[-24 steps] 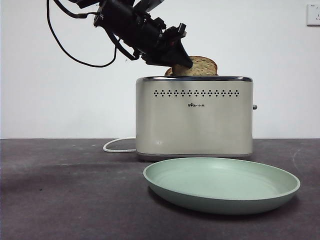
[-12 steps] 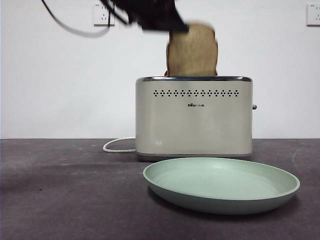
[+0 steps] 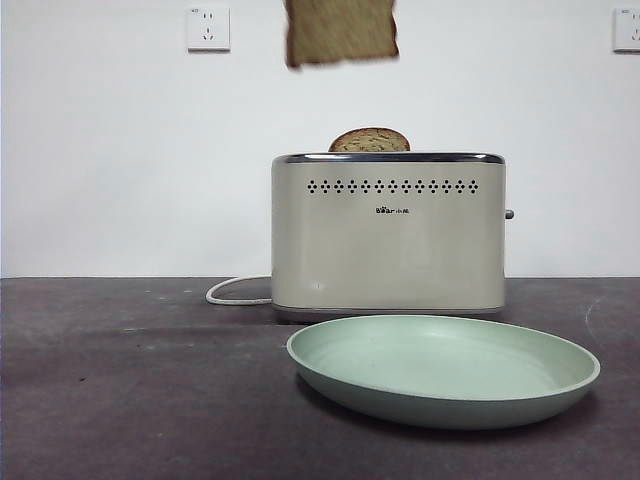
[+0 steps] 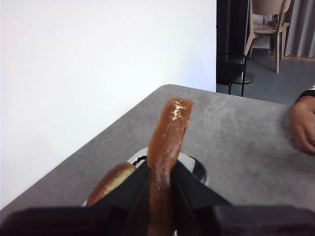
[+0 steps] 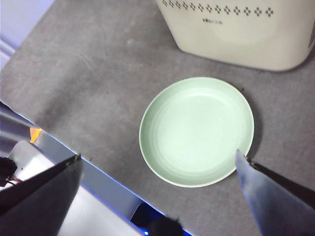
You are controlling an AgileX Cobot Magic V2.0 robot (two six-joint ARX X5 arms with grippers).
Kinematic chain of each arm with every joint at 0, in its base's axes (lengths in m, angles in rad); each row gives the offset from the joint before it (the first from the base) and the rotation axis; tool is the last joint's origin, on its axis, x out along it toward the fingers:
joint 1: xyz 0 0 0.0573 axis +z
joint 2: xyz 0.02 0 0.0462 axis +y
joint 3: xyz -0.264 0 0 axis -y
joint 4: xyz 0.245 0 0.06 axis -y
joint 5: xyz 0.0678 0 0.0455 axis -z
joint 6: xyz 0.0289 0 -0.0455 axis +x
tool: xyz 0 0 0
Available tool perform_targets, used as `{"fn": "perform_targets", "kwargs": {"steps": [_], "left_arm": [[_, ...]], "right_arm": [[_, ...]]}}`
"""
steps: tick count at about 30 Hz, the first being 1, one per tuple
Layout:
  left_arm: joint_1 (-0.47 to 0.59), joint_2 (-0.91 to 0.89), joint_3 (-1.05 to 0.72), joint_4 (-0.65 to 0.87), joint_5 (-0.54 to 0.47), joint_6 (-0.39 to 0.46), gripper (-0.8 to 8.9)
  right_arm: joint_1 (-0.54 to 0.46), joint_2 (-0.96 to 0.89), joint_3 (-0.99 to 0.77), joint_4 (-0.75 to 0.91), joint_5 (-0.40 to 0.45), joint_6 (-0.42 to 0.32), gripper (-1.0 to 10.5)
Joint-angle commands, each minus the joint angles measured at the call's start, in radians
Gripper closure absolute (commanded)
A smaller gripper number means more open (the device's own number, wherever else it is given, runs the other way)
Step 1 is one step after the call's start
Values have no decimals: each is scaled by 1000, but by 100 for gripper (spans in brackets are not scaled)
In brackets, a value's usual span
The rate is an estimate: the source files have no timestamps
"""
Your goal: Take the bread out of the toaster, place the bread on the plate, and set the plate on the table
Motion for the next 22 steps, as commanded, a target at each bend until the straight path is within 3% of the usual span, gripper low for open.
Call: {"fn": "perform_targets", "kwargs": {"steps": [1, 6, 14, 22], "left_arm": [[-3, -75, -2, -61, 1, 5, 821], [-3, -192, -2, -205, 0, -2, 819], [-10, -330, -8, -435, -2, 6, 819], [-55, -480, -164, -454, -28, -22, 819]], "right_arm": [[1, 43, 2, 3, 16, -8, 384], [1, 143, 2, 4, 108, -8, 384], [1, 322, 2, 71, 107, -8, 453], [1, 489, 2, 105, 107, -16, 453]]}}
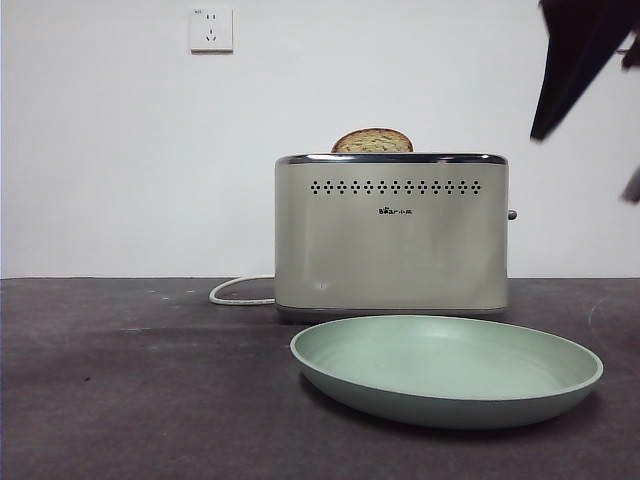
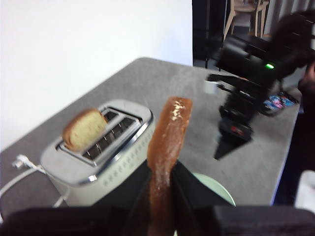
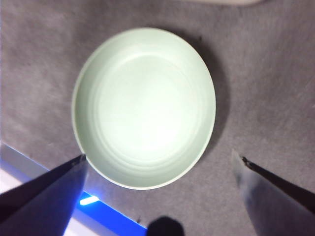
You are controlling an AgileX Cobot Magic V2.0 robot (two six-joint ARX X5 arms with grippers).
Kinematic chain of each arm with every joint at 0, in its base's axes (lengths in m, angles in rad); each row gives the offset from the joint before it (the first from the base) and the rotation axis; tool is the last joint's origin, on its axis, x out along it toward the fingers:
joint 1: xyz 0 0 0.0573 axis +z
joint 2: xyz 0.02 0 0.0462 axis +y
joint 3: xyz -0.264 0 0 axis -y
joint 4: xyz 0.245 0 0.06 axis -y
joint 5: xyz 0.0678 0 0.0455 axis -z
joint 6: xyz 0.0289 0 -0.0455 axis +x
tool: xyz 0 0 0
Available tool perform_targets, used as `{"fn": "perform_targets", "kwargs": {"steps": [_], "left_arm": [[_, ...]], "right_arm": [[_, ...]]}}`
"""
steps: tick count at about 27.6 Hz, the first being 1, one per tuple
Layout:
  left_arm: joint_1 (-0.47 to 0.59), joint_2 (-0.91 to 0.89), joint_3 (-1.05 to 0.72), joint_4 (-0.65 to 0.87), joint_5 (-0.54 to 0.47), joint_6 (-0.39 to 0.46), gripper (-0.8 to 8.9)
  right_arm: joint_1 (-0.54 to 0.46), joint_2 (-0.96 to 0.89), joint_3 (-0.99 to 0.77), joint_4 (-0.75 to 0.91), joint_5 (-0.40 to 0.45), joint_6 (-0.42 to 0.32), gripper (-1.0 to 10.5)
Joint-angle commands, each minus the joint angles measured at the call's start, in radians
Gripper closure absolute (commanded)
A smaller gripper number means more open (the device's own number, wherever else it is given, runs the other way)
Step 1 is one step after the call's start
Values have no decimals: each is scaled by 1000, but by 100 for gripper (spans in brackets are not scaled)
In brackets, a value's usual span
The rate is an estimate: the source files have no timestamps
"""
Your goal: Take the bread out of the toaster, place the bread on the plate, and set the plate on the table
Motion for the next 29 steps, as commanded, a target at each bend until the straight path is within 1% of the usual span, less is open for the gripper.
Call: {"fn": "perform_targets", "kwargs": {"steps": [1, 3, 6, 10, 13, 18, 20, 25, 26, 29], "left_arm": [[-14, -55, -92, 14, -6, -36, 819], [-22, -91, -152, 21, -7, -57, 819], [-34, -159, -262, 58, -7, -97, 819], [-50, -247, -392, 105, -6, -183, 819], [-63, -292, -449, 111, -8, -206, 819], [-80, -303, -463, 114, -3, -231, 819], [-91, -303, -463, 119, -4, -231, 819], [-97, -303, -463, 119, -5, -233, 820], [-97, -303, -463, 119, -4, -234, 820], [-97, -301, -463, 119, -3, -243, 820]], "right_arm": [[1, 50, 0, 20, 0, -13, 453], [1, 78, -8, 43, 0, -12, 469], [2, 116, -39, 85, -1, -12, 547], [2, 159, -92, 148, 0, -12, 547], [2, 183, -135, 202, 0, -12, 547], [2, 224, -172, 276, -1, 4, 559], [2, 254, -185, 296, -1, 3, 670], [5, 324, -188, 326, -5, 3, 680], [8, 331, -188, 333, -4, 3, 730], [8, 333, -188, 355, -5, 3, 952]]}}
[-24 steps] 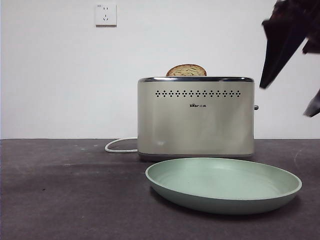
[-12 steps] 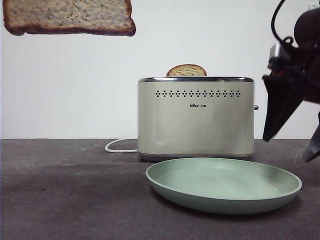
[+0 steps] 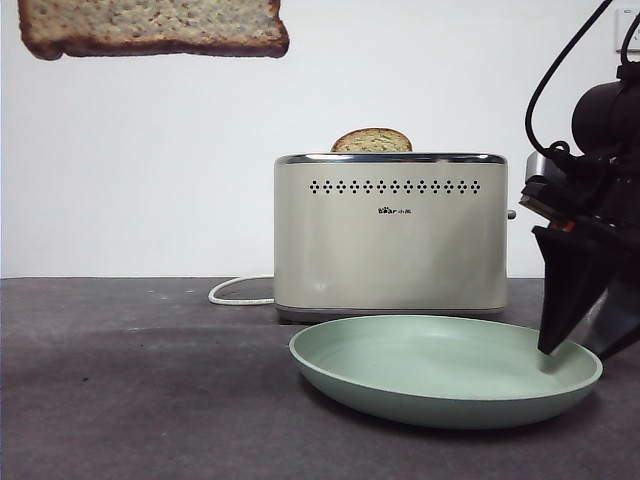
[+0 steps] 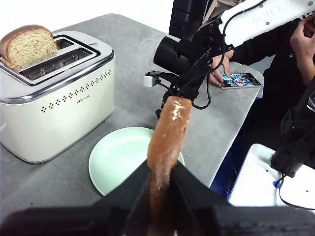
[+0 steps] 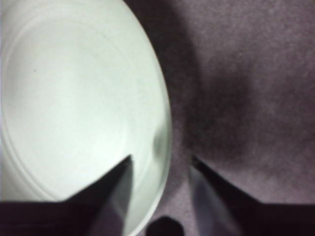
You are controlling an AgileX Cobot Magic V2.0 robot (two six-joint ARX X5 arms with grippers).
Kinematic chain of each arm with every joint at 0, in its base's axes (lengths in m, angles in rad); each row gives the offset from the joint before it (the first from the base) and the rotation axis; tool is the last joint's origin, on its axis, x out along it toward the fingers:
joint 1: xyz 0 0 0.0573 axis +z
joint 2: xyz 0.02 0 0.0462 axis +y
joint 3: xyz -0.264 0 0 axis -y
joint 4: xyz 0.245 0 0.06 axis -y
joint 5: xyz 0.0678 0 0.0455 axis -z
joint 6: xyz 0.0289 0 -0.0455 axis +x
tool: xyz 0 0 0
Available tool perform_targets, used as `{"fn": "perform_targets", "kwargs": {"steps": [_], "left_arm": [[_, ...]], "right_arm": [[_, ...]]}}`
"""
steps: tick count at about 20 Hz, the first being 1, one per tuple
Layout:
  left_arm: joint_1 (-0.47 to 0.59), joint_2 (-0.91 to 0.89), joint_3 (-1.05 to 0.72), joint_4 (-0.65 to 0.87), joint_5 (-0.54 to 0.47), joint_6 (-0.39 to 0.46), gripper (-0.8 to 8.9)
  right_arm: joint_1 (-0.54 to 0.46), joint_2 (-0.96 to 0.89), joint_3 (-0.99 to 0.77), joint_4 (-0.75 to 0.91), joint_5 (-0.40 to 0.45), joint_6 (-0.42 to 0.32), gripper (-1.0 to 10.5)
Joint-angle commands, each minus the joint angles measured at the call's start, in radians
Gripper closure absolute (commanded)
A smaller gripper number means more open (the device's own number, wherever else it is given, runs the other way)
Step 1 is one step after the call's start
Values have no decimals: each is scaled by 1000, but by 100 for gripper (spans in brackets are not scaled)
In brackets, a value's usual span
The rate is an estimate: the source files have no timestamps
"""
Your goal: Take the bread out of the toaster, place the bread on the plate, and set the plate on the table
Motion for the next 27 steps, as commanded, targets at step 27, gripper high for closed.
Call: {"fn": "perform_targets", "kwargs": {"steps": [27], "left_arm": [[2, 496, -7, 160, 151, -264, 816]], "right_arm": [[341, -398, -10, 20, 25, 206, 963]]}}
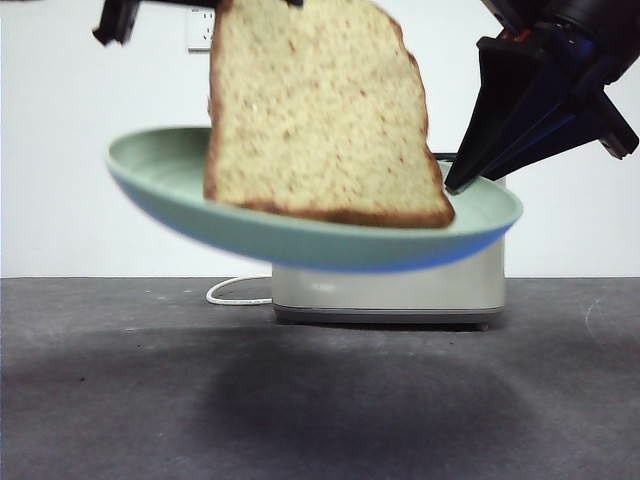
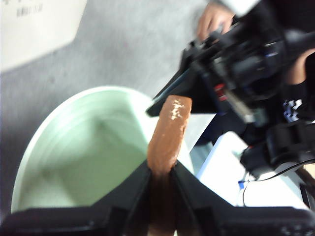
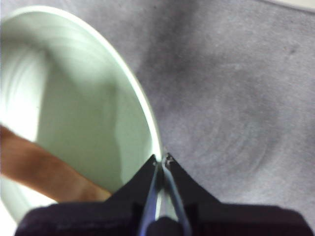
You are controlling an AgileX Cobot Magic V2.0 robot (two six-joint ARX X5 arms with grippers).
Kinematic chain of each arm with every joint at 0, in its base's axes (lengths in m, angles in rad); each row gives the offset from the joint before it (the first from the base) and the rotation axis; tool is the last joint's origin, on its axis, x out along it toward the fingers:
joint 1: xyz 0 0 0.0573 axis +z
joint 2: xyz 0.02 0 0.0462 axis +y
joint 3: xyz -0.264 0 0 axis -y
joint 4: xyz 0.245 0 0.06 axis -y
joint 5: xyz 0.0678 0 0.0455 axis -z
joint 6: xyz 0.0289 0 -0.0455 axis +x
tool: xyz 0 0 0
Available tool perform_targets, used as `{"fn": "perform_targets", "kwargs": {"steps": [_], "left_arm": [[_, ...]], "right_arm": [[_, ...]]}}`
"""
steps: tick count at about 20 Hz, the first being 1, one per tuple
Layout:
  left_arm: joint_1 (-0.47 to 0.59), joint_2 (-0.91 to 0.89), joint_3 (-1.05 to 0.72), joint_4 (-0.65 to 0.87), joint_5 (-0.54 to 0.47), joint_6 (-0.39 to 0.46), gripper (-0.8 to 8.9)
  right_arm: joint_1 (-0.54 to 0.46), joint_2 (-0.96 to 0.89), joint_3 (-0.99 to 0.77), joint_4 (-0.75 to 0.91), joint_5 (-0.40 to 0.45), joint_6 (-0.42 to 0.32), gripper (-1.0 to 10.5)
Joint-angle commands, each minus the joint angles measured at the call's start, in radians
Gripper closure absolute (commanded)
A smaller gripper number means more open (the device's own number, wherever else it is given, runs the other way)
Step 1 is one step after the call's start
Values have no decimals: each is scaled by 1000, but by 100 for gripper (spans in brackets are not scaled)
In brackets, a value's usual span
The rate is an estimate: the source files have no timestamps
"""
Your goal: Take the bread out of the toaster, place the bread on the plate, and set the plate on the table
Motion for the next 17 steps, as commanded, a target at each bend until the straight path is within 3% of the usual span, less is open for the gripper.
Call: {"fn": "perform_targets", "kwargs": {"steps": [1, 2, 5, 6, 17], "left_arm": [[2, 37, -7, -48, -31, -3, 808], [2, 48, -7, -73, -53, -3, 780], [2, 60, -7, -126, -85, -3, 350], [1, 60, -7, -124, -85, -2, 318], [3, 60, 94, -158, -140, 6, 318]], "right_arm": [[21, -4, -7, 11, 1, 21, 963], [24, -5, -7, 11, 2, 22, 963], [26, -6, -7, 11, 2, 22, 963], [26, -6, -7, 11, 2, 22, 963], [27, -6, -7, -13, -8, 24, 963]]}}
